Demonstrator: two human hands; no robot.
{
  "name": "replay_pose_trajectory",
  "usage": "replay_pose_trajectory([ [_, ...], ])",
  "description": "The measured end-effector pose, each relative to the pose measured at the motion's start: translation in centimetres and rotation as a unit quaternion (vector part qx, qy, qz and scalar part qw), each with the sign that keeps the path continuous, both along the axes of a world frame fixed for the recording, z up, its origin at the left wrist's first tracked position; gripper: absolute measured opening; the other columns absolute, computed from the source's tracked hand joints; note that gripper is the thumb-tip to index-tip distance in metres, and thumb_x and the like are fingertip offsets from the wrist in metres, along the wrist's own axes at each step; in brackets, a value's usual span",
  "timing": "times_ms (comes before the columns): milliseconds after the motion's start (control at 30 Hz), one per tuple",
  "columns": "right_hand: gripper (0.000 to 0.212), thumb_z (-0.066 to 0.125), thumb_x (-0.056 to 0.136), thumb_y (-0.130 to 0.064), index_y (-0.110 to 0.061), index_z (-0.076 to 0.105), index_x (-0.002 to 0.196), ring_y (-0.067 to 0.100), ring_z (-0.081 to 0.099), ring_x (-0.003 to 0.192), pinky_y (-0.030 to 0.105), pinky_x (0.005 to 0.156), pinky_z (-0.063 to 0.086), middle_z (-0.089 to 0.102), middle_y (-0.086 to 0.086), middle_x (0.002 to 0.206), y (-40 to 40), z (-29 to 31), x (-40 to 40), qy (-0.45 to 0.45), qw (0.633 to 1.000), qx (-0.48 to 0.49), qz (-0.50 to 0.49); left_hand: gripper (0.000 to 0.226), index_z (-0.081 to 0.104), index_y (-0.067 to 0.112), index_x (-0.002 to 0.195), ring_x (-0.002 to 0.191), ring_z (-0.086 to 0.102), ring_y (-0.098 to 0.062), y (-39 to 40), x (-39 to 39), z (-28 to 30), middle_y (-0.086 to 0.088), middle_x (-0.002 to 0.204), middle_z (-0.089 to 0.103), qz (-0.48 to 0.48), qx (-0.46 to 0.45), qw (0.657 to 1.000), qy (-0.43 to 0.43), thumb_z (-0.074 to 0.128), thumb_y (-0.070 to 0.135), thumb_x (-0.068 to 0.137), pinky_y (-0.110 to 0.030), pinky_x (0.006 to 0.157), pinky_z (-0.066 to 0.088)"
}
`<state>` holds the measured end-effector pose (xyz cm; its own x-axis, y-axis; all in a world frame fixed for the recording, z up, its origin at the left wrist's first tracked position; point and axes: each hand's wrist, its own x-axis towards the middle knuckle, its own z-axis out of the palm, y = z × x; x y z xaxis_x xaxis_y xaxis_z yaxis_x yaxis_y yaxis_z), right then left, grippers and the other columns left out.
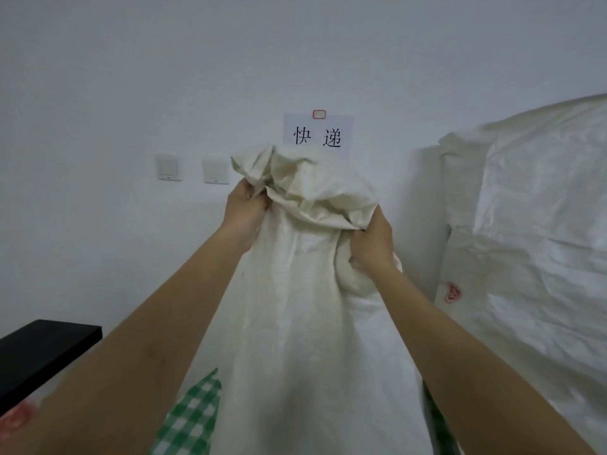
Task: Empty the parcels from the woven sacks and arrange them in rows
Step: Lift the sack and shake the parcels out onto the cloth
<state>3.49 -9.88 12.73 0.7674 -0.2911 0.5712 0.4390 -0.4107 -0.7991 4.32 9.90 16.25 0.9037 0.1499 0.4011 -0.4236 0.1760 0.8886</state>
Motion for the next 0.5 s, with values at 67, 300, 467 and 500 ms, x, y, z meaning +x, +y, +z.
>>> replay_pose_trajectory([
  [67, 0.038, 0.035, 0.086, -0.001, -0.022, 0.056, 0.109, 0.022, 0.061, 0.082, 0.023, 0.046, 0.046, 0.062, 0.0, 0.101, 0.2, 0.7, 0.2, 0.05, 0.999, -0.009, 0.0, 0.029, 0.058, 0.019, 0.118, 0.099, 0.061, -0.016, -0.1, 0.0, 0.5, 0.001, 0.117, 0.064, 0.019, -0.003, 0.999, 0.037, 0.06, 0.008, 0.091, -0.03, 0.085, 0.048],
  [300, 0.039, 0.041, 0.091, -0.006, -0.02, 0.053, 0.126, 0.011, 0.057, 0.095, 0.02, 0.075, 0.045, 0.06, -0.006, 0.109, 1.3, 5.6, -0.5, -0.071, 0.997, 0.033, 0.003, 0.028, 0.056, 0.02, 0.118, 0.093, 0.063, -0.011, 0.7, -1.3, 6.1, 0.004, 0.113, 0.064, 0.007, -0.017, 0.999, -0.045, 0.059, 0.009, 0.093, -0.027, 0.08, 0.052],
  [467, 0.031, 0.038, 0.088, -0.007, -0.024, 0.054, 0.109, 0.024, 0.061, 0.089, 0.039, 0.062, 0.057, 0.058, -0.008, 0.094, 1.5, 8.1, -0.8, -0.046, 0.998, 0.042, -0.003, 0.032, 0.055, 0.022, 0.121, 0.085, 0.059, -0.008, 0.5, -1.8, 7.4, 0.008, 0.103, 0.063, 0.017, -0.008, 1.0, -0.006, 0.056, 0.006, 0.093, -0.02, 0.064, 0.047],
  [500, 0.036, 0.038, 0.087, -0.003, -0.025, 0.053, 0.111, 0.023, 0.06, 0.088, 0.038, 0.064, 0.056, 0.057, -0.01, 0.092, 1.6, 8.4, -0.8, -0.064, 0.997, 0.042, -0.005, 0.031, 0.055, 0.024, 0.119, 0.084, 0.059, -0.005, 0.6, -2.1, 7.8, 0.012, 0.098, 0.063, 0.019, -0.01, 1.0, -0.017, 0.056, 0.006, 0.093, -0.017, 0.062, 0.046],
])
